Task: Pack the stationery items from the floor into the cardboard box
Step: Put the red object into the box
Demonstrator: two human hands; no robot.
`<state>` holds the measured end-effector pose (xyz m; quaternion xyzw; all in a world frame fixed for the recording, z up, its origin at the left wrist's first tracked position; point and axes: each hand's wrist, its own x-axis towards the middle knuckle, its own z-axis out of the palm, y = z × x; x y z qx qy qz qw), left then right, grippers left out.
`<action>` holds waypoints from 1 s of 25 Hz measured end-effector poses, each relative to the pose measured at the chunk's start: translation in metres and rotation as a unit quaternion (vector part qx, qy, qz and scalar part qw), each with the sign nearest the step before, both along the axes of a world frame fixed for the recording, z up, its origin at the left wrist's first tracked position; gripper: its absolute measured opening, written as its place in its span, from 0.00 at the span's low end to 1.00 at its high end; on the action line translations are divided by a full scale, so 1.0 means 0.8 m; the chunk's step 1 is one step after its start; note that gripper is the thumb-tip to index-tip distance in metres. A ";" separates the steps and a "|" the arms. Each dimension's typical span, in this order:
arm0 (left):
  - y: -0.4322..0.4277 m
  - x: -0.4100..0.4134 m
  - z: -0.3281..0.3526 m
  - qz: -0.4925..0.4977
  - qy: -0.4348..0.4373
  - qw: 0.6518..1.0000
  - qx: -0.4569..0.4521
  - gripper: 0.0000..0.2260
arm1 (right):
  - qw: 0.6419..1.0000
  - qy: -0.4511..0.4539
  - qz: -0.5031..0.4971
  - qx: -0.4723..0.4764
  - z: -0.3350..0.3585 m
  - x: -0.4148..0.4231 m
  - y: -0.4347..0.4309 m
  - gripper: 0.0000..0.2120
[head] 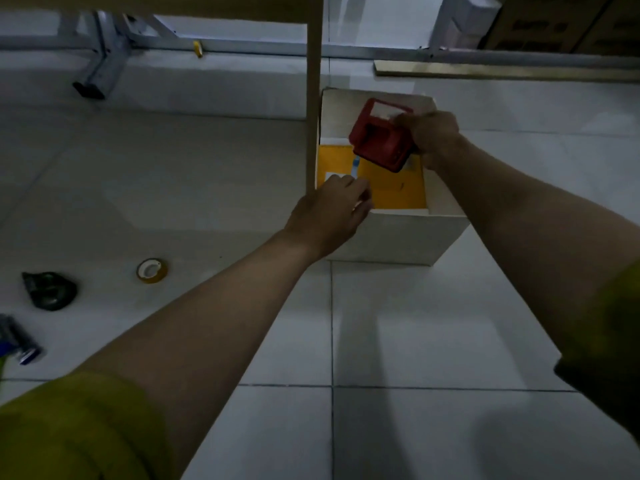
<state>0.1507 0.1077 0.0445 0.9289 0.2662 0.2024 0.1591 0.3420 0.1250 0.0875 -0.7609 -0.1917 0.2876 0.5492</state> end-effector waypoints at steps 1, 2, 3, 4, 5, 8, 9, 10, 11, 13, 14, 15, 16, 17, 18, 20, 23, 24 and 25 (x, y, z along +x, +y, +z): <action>0.005 0.005 -0.003 0.006 0.009 1.000 0.005 0.12 | 1.000 -0.005 0.018 -0.016 -0.003 0.000 0.006 0.25; 0.007 0.008 -0.007 0.016 0.016 1.000 0.019 0.13 | 0.999 0.006 0.029 -0.020 -0.008 -0.001 0.012 0.22; 0.006 0.010 -0.012 0.028 0.013 0.998 0.051 0.15 | 0.999 0.022 0.036 -0.017 -0.010 -0.003 0.015 0.19; 0.005 0.011 -0.018 0.035 0.002 0.995 0.096 0.17 | 0.998 0.035 0.043 -0.010 -0.015 -0.003 0.023 0.17; 0.003 0.010 -0.023 0.040 -0.006 0.989 0.140 0.18 | 0.998 0.041 0.047 -0.011 -0.022 -0.001 0.030 0.17; 0.008 0.012 -0.037 0.058 -0.032 0.981 0.182 0.18 | 0.998 0.047 0.041 -0.017 -0.074 0.039 0.069 0.25; 0.010 0.014 -0.041 0.058 -0.033 0.982 0.178 0.18 | 0.997 0.058 0.039 -0.011 -0.083 0.042 0.075 0.22; 0.010 0.014 -0.043 0.056 -0.034 0.983 0.171 0.17 | 0.997 0.072 0.030 -0.010 -0.081 0.034 0.075 0.18; 0.010 0.015 -0.045 0.052 -0.041 0.984 0.165 0.17 | 0.997 0.081 0.018 -0.005 -0.067 0.014 0.067 0.14; 0.009 0.015 -0.048 0.044 -0.051 0.988 0.140 0.17 | 0.997 0.074 0.000 0.006 -0.066 0.000 0.068 0.13; 0.009 0.015 -0.048 0.043 -0.051 0.990 0.128 0.17 | 0.997 0.073 0.002 0.007 -0.069 -0.002 0.071 0.12; 0.009 0.016 -0.048 0.044 -0.050 0.991 0.116 0.18 | 0.997 0.072 0.000 0.002 -0.071 -0.001 0.072 0.14; 0.009 0.017 -0.048 0.046 -0.045 0.993 0.101 0.19 | 0.997 0.074 -0.006 -0.007 -0.075 0.000 0.073 0.16; 0.009 0.018 -0.047 0.048 -0.037 0.994 0.088 0.20 | 0.997 0.075 -0.011 -0.028 -0.077 0.000 0.073 0.18; 0.009 0.019 -0.047 0.050 -0.032 0.995 0.082 0.20 | 0.996 0.074 -0.015 -0.053 -0.080 0.002 0.073 0.19; 0.011 0.019 -0.048 0.050 -0.031 0.995 0.083 0.21 | 0.995 0.039 -0.002 -0.096 -0.081 0.003 0.076 0.19; 0.010 0.020 -0.050 0.048 -0.024 0.995 0.082 0.21 | 0.989 -0.058 0.035 -0.134 -0.079 -0.003 0.079 0.18; 0.010 0.020 -0.050 0.048 -0.017 0.995 0.081 0.22 | 0.986 -0.081 0.047 -0.138 -0.078 -0.003 0.080 0.17; 0.010 0.020 -0.049 0.048 -0.011 0.996 0.081 0.22 | 0.984 -0.095 0.060 -0.136 -0.078 -0.004 0.079 0.16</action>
